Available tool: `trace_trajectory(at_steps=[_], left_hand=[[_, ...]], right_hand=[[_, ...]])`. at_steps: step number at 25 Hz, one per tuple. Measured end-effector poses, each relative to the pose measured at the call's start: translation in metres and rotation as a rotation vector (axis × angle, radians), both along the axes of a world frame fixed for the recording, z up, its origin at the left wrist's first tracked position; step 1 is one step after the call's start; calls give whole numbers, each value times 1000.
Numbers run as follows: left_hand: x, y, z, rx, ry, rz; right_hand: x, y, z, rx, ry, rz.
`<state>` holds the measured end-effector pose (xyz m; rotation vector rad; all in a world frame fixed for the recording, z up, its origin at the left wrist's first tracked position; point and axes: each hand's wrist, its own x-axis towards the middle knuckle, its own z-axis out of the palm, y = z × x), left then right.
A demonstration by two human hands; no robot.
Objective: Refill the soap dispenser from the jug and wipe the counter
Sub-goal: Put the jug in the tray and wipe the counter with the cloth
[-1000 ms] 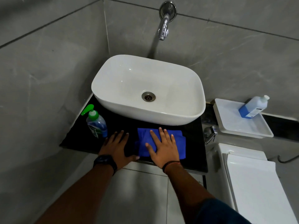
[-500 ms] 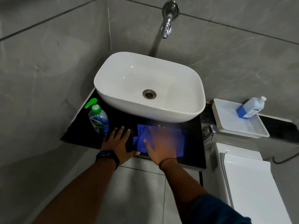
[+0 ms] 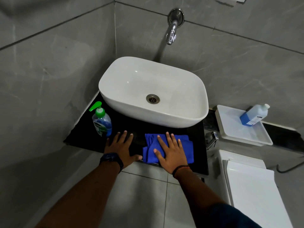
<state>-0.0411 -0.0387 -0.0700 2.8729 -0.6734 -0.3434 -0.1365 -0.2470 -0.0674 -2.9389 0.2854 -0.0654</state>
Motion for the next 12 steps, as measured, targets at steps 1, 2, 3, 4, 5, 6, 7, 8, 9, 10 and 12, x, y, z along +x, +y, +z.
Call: trace_trajectory(at_steps=[1, 2, 3, 4, 5, 6, 7, 8, 9, 10, 12], left_hand=[[0, 0, 0, -3, -2, 3], [0, 0, 0, -6, -4, 4], [1, 0, 0, -4, -2, 3], [2, 0, 1, 1, 3, 2], [2, -1, 2, 7, 8, 1], [3, -2, 2, 11, 11, 1], [2, -2, 2, 14, 12, 2], [2, -3, 3, 17, 11, 4], [3, -3, 3, 17, 10, 6], [3, -2, 4, 16, 13, 7], [5, -3, 7, 17, 30, 0]], right_hand=[[-5, 0, 0, 23, -37, 42], [-12, -1, 0, 35, -71, 71], [-19, -1, -1, 25, -90, 101], [-26, -2, -1, -3, -82, 131], [-31, -2, -1, -30, -62, 152], [-32, -2, -1, -49, -36, 163], [-32, -3, -1, -61, -11, 175], [-31, -3, 0, -63, 3, 193], [-31, -1, 0, -42, -11, 213], [-32, 1, 0, 16, -52, 220], [-33, 3, 4, 198, -192, 152]])
